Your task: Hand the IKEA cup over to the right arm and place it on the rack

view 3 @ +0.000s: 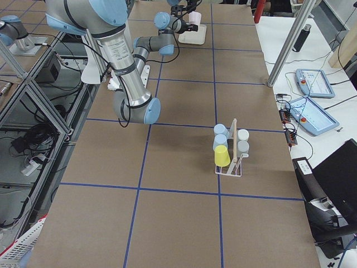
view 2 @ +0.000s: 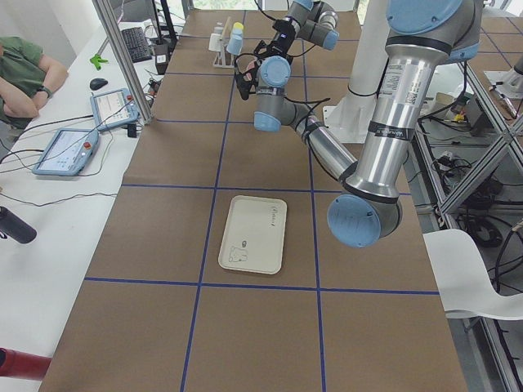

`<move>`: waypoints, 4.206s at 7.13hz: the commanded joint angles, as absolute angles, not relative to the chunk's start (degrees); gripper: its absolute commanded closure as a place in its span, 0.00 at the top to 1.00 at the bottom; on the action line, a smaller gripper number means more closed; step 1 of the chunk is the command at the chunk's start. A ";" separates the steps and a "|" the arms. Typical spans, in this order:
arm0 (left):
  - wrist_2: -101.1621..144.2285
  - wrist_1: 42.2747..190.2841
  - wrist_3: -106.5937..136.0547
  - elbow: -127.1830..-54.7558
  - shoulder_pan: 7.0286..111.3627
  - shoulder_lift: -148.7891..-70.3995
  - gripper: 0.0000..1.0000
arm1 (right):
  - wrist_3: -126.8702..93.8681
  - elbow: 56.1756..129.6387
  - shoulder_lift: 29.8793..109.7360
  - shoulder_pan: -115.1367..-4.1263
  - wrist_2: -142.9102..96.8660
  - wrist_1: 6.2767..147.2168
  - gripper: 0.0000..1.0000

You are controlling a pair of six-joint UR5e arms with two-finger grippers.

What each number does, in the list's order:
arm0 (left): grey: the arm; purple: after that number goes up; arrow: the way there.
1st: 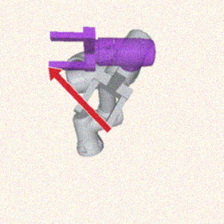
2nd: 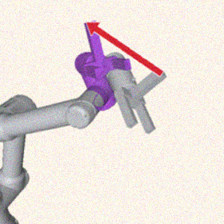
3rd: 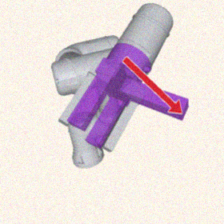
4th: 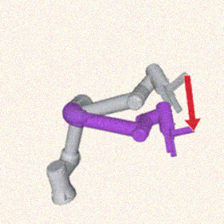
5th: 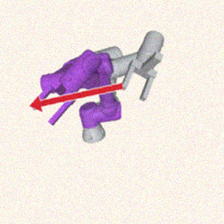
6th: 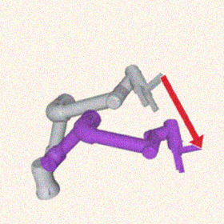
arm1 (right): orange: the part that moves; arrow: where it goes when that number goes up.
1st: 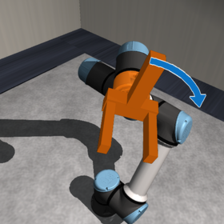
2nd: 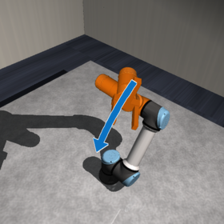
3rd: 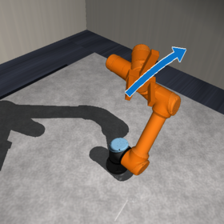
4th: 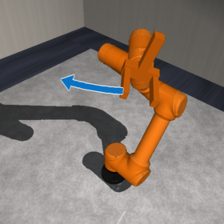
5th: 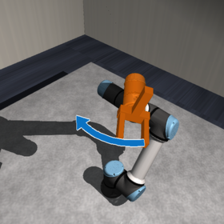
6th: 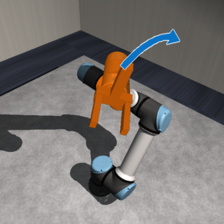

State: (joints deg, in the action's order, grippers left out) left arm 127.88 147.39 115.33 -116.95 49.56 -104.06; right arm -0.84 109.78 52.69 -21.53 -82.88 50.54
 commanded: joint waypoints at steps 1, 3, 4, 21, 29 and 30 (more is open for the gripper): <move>127.79 147.39 115.31 -116.98 48.96 -104.93 0.00 | 0.08 109.78 52.73 -21.62 -82.79 50.54 0.99; 127.79 147.22 115.14 -116.90 47.90 -105.38 0.00 | 0.44 109.78 52.65 -21.62 -82.36 50.54 0.99; 127.79 147.22 115.14 -116.72 47.81 -105.64 0.00 | 0.53 109.78 52.65 -21.62 -82.18 50.54 0.99; 127.09 143.72 97.45 -112.06 51.93 -100.66 1.00 | -2.11 113.02 49.67 -28.02 -78.92 75.59 0.48; 126.83 133.15 61.52 -110.48 59.77 -87.72 1.00 | 37.73 118.47 51.32 -45.42 -84.64 114.41 0.43; 127.00 132.63 59.52 -110.39 60.90 -87.45 1.00 | 41.97 118.56 53.24 -47.35 -84.38 114.61 0.43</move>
State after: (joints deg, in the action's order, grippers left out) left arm 126.87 133.06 61.34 -110.59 60.02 -87.77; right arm 35.55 118.13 51.54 -44.91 -84.64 112.64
